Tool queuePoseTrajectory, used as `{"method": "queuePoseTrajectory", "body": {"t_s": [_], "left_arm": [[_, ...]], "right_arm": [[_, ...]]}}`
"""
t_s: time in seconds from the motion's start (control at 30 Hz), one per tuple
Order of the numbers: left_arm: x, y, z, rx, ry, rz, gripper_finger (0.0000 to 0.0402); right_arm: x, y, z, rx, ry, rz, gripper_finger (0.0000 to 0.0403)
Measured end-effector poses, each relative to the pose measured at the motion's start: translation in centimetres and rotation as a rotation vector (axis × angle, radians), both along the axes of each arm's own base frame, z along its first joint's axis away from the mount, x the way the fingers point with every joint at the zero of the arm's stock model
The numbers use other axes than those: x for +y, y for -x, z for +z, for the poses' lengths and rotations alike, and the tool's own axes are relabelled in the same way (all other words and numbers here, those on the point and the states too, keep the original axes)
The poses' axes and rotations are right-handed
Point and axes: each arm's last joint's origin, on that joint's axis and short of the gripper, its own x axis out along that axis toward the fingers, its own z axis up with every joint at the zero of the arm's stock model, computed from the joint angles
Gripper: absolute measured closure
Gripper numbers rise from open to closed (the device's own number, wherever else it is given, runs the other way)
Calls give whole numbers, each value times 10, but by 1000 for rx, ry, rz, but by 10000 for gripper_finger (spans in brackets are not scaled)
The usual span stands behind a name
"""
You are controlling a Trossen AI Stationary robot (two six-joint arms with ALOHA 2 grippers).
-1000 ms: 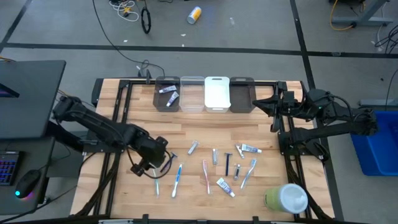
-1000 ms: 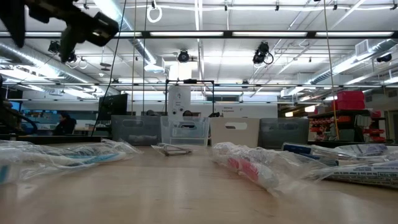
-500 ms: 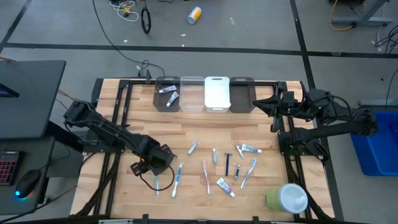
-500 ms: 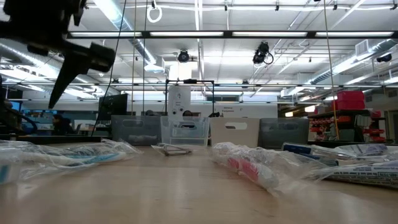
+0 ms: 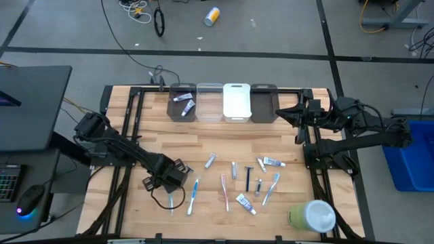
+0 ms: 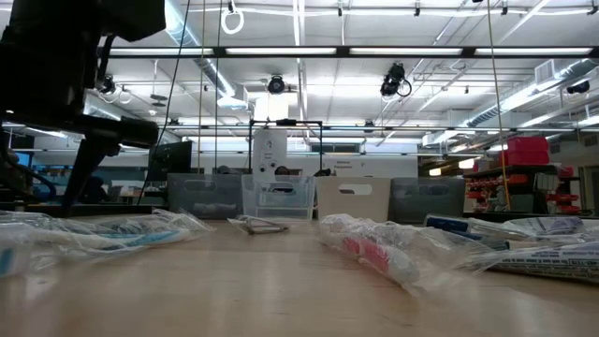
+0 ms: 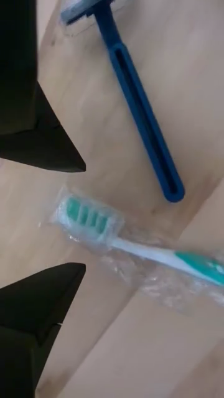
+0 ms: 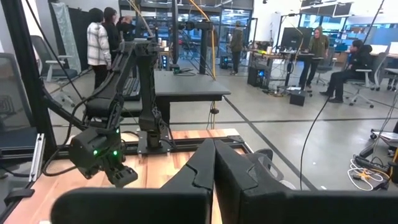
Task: Pick & Place Travel size toiletries
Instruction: Put the green toothbrush into the transparent bin
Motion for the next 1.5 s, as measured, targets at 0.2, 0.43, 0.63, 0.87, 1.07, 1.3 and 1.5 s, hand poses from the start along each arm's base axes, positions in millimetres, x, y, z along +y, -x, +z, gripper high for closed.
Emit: {"method": "queuePoseTrajectory", "body": {"t_s": [0.2,0.43,0.63,0.87,1.07,1.3,1.5], "left_arm": [[-4,-6,0,-70,31,-6,144],[-2,5,-14,-41,20,-7,144],[-6,7,-15,-56,16,-20,144],[-8,9,-15,-56,22,-18,176],[-13,5,-12,-67,63,-23,224],[-14,5,-11,-54,80,-24,269],[-14,5,-11,-55,77,-24,295]], "right_arm": [[0,0,0,0,0,0,394],[0,0,0,0,0,0,394],[0,0,0,0,0,0,394],[0,0,0,0,0,0,394],[0,0,0,-1,0,0,394],[0,0,0,-1,0,0,393],[0,0,0,-1,0,0,394]]}}
